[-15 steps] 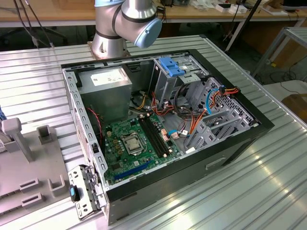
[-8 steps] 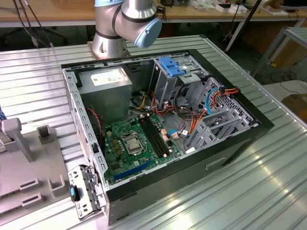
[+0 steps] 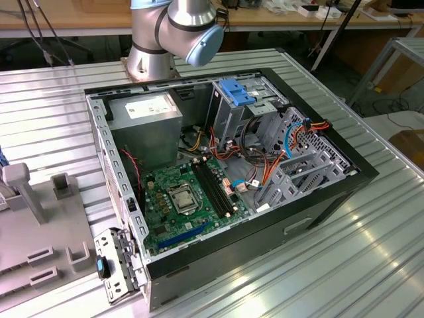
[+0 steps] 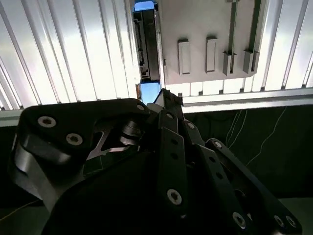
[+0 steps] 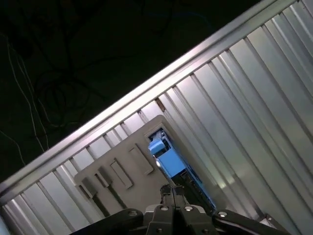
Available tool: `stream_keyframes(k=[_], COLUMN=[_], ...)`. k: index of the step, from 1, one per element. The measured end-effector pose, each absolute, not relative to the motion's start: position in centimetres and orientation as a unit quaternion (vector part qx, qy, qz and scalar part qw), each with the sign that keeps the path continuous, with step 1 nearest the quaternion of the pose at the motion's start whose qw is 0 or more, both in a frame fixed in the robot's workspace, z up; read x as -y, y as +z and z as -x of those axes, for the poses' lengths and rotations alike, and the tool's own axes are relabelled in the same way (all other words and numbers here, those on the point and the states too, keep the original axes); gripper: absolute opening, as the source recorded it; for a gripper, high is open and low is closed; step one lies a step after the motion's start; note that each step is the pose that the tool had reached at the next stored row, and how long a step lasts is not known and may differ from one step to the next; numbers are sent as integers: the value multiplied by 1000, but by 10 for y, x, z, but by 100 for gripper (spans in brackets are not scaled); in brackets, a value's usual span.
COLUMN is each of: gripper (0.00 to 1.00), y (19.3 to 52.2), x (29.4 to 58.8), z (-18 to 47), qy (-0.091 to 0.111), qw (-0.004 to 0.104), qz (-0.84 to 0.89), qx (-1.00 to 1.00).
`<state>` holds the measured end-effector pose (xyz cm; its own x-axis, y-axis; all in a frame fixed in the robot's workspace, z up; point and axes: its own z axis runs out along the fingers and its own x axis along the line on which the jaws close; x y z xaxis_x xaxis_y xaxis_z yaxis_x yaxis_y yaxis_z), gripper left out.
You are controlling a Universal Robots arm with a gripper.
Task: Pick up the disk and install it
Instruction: 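Pick up the disk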
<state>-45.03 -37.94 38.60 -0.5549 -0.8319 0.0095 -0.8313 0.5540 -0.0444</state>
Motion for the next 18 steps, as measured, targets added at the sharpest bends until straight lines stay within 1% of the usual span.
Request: stream_keyframes(k=[18], gripper=[11], y=[385], x=[379], z=[451], qy=[-24], qw=[8], qz=[627], qx=[-779])
